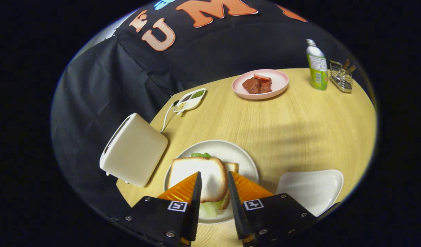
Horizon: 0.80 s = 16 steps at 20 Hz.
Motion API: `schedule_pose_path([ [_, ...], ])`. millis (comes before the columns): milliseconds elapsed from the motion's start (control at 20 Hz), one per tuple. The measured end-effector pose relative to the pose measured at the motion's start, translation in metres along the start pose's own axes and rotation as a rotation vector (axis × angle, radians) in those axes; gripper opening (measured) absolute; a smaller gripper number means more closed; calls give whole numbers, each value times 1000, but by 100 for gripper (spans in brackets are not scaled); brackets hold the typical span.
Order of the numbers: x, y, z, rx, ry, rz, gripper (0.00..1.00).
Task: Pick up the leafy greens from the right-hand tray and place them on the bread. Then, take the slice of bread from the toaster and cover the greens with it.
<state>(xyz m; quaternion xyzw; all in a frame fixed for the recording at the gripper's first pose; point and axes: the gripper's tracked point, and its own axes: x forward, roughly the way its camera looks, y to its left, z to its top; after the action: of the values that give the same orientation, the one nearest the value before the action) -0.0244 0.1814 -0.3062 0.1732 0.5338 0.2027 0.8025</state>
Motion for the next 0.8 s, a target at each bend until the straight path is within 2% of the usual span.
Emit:
schedule_pose_path([
  [300, -32, -8, 42, -79, -196, -55, 61],
  [500, -63, -16, 71, -166, -350, -149, 73],
  [800, -119, -15, 109, -242, -563, -218, 83],
])
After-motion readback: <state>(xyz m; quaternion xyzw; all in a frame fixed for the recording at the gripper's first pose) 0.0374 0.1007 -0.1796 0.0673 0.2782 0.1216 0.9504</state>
